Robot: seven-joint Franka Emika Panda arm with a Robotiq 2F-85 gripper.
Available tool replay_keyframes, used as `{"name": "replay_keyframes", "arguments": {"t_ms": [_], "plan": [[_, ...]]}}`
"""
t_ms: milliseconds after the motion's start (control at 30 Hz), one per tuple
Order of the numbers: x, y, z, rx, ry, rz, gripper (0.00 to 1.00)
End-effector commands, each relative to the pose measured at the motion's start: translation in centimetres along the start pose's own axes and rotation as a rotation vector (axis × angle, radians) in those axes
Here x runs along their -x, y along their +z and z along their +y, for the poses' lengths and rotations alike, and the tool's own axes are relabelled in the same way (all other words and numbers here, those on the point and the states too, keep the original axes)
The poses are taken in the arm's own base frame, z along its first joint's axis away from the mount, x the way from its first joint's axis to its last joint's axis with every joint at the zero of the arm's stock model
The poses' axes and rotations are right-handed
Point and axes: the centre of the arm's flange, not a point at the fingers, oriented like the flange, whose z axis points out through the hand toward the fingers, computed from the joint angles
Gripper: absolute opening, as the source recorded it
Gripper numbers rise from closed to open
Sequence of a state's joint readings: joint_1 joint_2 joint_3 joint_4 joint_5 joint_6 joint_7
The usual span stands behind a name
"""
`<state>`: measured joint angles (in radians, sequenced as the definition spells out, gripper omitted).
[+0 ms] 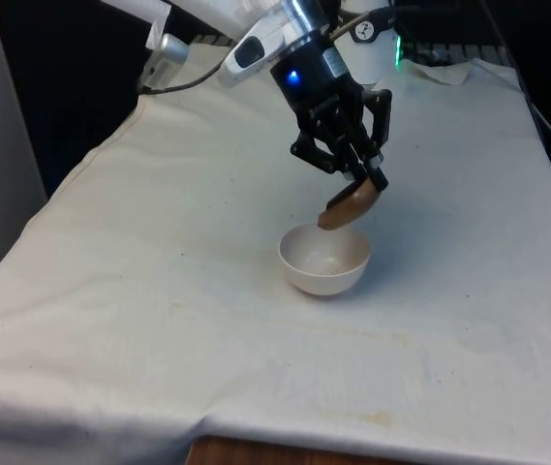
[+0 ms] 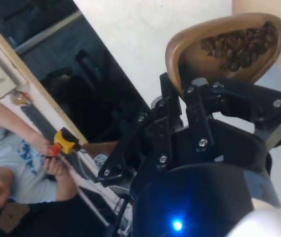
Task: Pour the coffee beans from the cup into the bowl.
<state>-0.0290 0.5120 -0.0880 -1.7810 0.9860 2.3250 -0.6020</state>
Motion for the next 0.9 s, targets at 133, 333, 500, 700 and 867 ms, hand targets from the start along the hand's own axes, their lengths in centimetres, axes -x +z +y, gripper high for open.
{"name": "replay_keyframes", "arguments": {"t_ms": [133, 333, 500, 700, 867], "plan": [[0.1, -0.1, 0.2, -0.038, 0.002, 0.005, 0.01], [0.2, -0.4, 0.3, -0.099, 0.008, 0.018, 0.01], [0.4, -0.4, 0.5, -0.123, 0.012, 0.018, 0.01], [0.4, -0.4, 0.9, -0.136, 0.010, 0.012, 0.01], [0.6, -0.8, 1.3, -0.152, 0.014, 0.014, 0.01]]}}
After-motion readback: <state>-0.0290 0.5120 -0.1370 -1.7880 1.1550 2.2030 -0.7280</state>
